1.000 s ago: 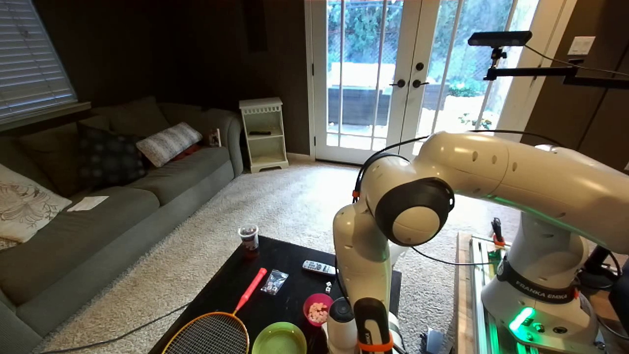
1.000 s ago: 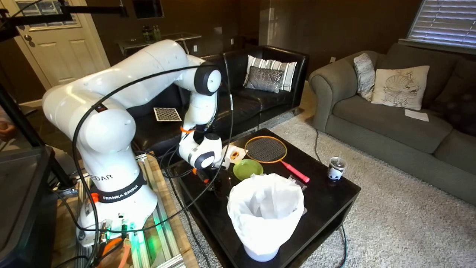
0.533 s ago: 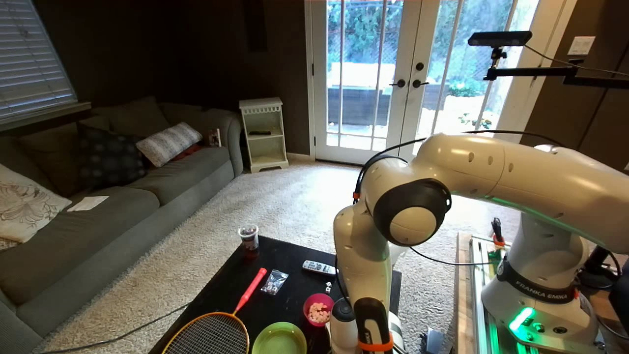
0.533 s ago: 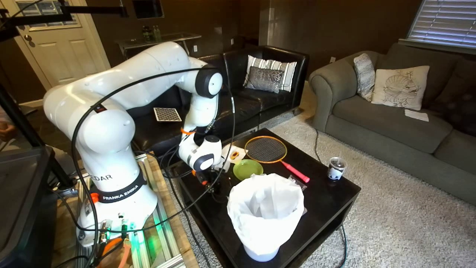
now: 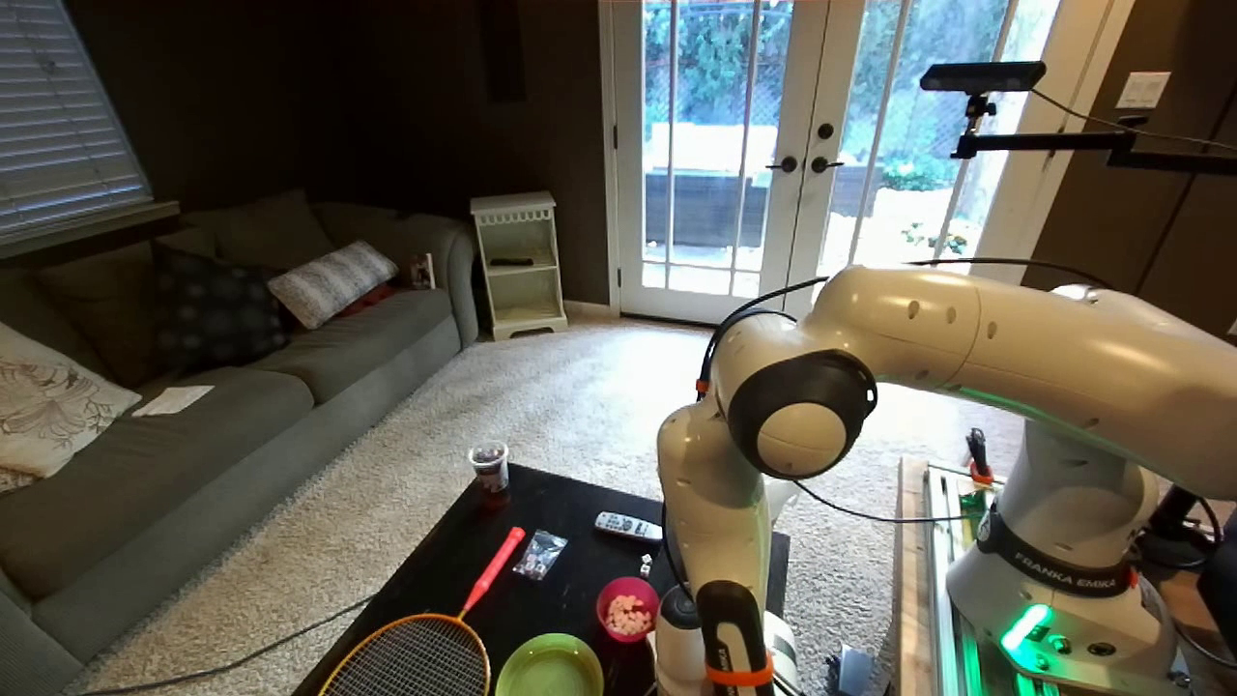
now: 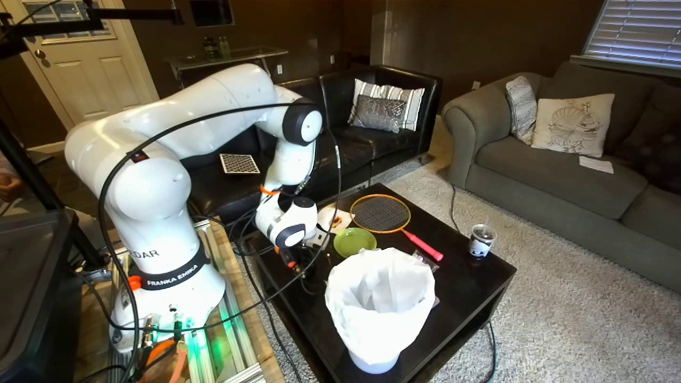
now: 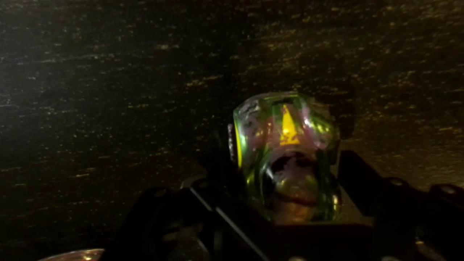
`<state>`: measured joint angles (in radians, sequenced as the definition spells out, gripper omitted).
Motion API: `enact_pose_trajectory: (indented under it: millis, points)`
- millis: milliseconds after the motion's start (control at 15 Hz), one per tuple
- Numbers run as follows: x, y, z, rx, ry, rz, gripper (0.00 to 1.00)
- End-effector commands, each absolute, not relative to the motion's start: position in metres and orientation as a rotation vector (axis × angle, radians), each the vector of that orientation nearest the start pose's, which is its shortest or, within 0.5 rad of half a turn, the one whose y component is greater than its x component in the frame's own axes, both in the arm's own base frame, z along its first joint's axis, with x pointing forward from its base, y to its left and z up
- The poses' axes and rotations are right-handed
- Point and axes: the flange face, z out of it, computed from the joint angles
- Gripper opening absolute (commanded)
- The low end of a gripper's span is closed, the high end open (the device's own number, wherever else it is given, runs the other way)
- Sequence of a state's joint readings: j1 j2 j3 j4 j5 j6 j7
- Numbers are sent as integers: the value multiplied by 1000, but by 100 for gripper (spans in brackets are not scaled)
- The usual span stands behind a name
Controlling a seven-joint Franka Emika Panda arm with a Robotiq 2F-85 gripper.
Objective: Rotate the toy car 90 degrees clockwise
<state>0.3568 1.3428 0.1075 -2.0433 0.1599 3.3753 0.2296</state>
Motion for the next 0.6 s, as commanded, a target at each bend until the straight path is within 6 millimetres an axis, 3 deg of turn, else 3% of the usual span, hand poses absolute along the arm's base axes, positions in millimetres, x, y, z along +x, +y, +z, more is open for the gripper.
enact_pose_trajectory:
  millis: [0, 333, 533]
  points:
    - [357, 187, -167, -3068, 41, 13, 100]
    - [359, 201, -142, -3040, 13, 11, 100]
    - [358, 207, -113, -3046, -8, 11, 100]
